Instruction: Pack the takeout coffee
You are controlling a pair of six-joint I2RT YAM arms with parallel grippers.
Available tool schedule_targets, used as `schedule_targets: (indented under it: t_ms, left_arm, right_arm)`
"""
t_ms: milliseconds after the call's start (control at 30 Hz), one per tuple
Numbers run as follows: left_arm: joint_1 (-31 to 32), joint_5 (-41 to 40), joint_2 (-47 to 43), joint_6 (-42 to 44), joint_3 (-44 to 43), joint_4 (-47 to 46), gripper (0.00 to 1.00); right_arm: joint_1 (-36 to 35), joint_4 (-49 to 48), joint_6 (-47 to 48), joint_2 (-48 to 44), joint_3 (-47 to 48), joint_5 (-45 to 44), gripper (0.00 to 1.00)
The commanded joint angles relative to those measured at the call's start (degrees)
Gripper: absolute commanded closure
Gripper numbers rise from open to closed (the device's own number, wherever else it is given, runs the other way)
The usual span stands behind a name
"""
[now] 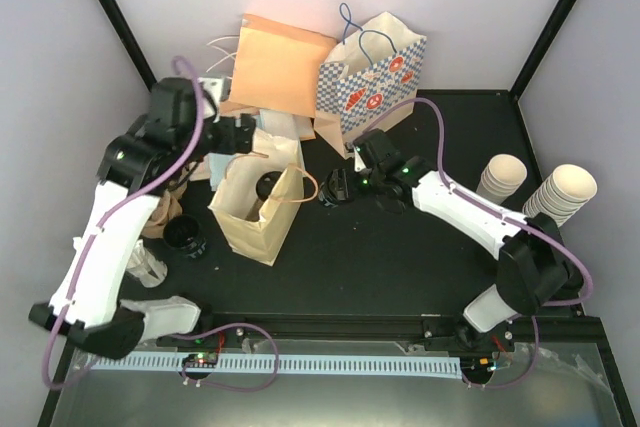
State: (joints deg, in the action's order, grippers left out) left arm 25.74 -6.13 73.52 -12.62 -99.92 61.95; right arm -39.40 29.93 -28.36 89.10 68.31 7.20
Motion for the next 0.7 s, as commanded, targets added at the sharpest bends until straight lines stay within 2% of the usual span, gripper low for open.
schedule_targets:
  t_ms: [0, 100, 133, 267, 533, 667]
  left_arm:
    - [-5.5, -1.1, -7.9, -4.8, 8.4, -7.8, 0.01]
    - [-10.4, -1.0, -13.6, -9.0, 16.2, -10.1, 0.01]
    - [-12.4, -1.0, -15.6, -10.8, 18.6, -11.3, 0.06]
    - [-20.0, 0.2, -22.0, -17.0, 27.6, -15.3, 0.46]
    - [-29.4, 1.4, -22.5, -23.8, 33.1, -13.5, 0.95]
    - [-34.7, 3.9, -24.1, -24.7, 36.8, -14.2, 0.98]
  right_arm:
    - [0.3, 2.6, 2.3, -2.8, -0.3, -4.2, 0.28]
    - [0.3, 2.9, 2.4, -4.0, -1.1, -4.6, 0.28]
    - [0.4, 2.8, 2.4, -4.5, -1.3, -4.6, 0.28]
    - [0.5, 3.2, 2.7, -6.2, -2.3, -4.3, 0.28]
    - [0.5, 3.4, 2.7, -9.5, -4.3, -4.3, 0.28]
    - [0.5, 3.6, 2.8, -10.3, -4.3, -4.3, 0.28]
